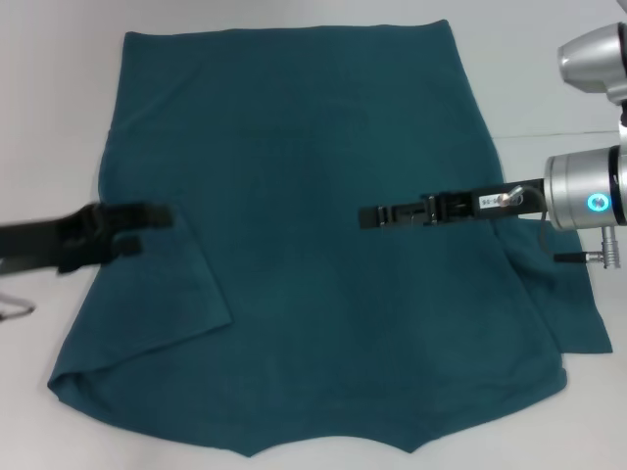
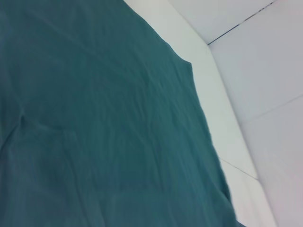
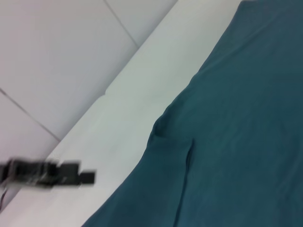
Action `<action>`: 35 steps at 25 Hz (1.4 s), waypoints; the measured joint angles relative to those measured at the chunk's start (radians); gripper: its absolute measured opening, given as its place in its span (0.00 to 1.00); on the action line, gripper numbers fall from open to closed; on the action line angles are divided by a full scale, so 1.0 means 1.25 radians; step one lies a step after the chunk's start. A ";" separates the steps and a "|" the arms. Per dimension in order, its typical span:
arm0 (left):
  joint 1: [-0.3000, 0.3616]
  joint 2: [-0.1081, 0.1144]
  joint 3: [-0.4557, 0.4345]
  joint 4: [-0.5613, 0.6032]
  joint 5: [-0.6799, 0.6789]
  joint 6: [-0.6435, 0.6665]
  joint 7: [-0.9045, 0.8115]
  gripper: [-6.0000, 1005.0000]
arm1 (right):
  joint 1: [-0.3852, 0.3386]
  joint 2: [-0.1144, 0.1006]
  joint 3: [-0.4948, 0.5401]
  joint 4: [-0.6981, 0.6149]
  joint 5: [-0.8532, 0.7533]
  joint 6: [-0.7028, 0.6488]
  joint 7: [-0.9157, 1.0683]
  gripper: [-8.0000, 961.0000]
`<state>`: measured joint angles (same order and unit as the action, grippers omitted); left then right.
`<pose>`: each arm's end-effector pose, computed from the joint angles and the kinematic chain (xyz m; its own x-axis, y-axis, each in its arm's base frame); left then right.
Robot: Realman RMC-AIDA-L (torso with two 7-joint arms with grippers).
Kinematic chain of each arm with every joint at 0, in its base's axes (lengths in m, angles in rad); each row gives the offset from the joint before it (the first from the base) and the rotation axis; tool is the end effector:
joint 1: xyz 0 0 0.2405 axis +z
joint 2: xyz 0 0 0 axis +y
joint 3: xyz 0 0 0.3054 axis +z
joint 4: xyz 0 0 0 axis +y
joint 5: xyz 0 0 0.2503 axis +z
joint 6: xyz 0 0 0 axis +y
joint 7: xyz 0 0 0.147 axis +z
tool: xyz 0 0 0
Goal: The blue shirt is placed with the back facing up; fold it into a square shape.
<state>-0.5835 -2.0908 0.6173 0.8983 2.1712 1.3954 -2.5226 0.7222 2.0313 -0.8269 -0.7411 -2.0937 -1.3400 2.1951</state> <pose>-0.3129 0.4376 0.0283 0.0813 0.8287 0.5537 0.9821 -0.1614 0.0975 0.2564 0.4740 -0.0072 0.5157 -0.7404 -0.4311 -0.8337 -0.5495 -0.0537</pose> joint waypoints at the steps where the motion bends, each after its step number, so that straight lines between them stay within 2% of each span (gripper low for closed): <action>1: 0.010 0.000 -0.022 0.000 -0.002 0.027 0.018 0.59 | 0.000 -0.002 0.007 0.000 -0.001 0.000 0.003 0.97; 4: 0.037 -0.002 -0.068 -0.005 -0.009 0.101 0.104 0.68 | -0.005 -0.009 0.015 0.000 -0.003 -0.001 0.007 0.97; 6: 0.053 -0.002 -0.090 -0.016 -0.012 0.162 0.223 0.74 | -0.009 -0.015 0.017 0.000 -0.004 -0.001 0.006 0.97; 9: 0.071 -0.008 -0.109 -0.030 -0.015 0.225 0.368 0.74 | -0.015 -0.024 0.017 0.000 -0.004 -0.004 0.005 0.97; 13: 0.081 -0.015 -0.106 -0.049 -0.017 0.260 0.485 0.73 | -0.030 -0.048 0.019 0.000 -0.006 -0.025 0.011 0.97; 18: 0.082 -0.016 -0.106 -0.059 -0.014 0.255 0.500 0.73 | -0.073 -0.098 0.033 -0.018 -0.009 -0.064 0.053 0.97; 21: 0.084 -0.016 -0.111 -0.058 -0.019 0.254 0.496 0.73 | -0.097 -0.117 0.071 -0.041 -0.048 -0.086 0.097 0.97; 29: 0.080 -0.016 -0.111 -0.059 -0.022 0.209 0.458 0.73 | -0.113 -0.130 0.229 -0.086 -0.235 -0.108 0.204 0.97; 35: 0.076 -0.017 -0.109 -0.059 -0.023 0.201 0.450 0.73 | -0.112 -0.131 0.240 -0.088 -0.293 -0.078 0.236 0.97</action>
<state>-0.4888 -2.1124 0.4807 0.8240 2.1431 1.6472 -1.9599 0.5819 1.8680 -0.5269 -0.8507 -2.4601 -1.4380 2.4902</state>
